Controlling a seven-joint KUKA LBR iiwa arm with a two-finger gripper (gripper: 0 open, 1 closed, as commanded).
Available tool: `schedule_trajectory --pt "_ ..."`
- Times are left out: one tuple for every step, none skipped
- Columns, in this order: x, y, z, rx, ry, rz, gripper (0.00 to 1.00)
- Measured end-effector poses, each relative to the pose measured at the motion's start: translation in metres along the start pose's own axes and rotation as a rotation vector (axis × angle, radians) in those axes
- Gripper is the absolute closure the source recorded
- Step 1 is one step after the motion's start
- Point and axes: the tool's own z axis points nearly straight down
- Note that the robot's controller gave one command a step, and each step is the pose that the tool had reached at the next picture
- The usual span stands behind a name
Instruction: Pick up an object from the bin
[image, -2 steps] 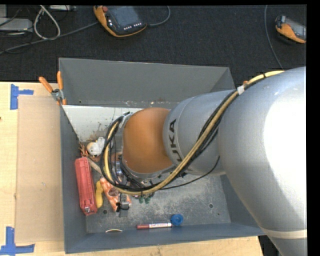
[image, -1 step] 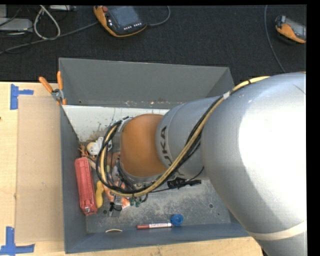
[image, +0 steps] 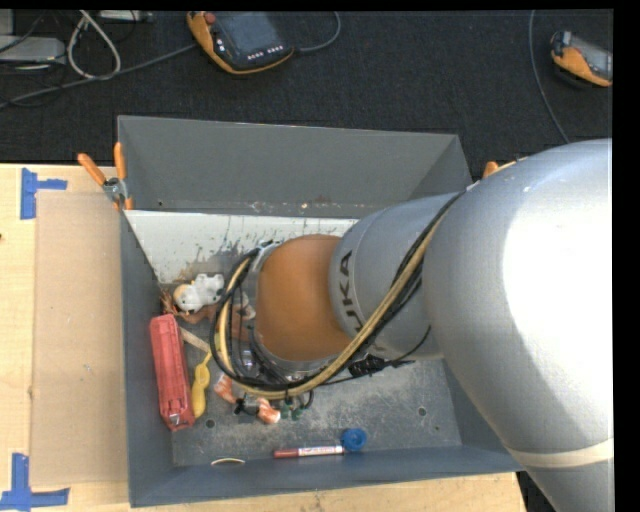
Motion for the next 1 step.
schedule_trajectory --pt "0.0 0.0 0.0 0.0 0.0 0.0 1.0"
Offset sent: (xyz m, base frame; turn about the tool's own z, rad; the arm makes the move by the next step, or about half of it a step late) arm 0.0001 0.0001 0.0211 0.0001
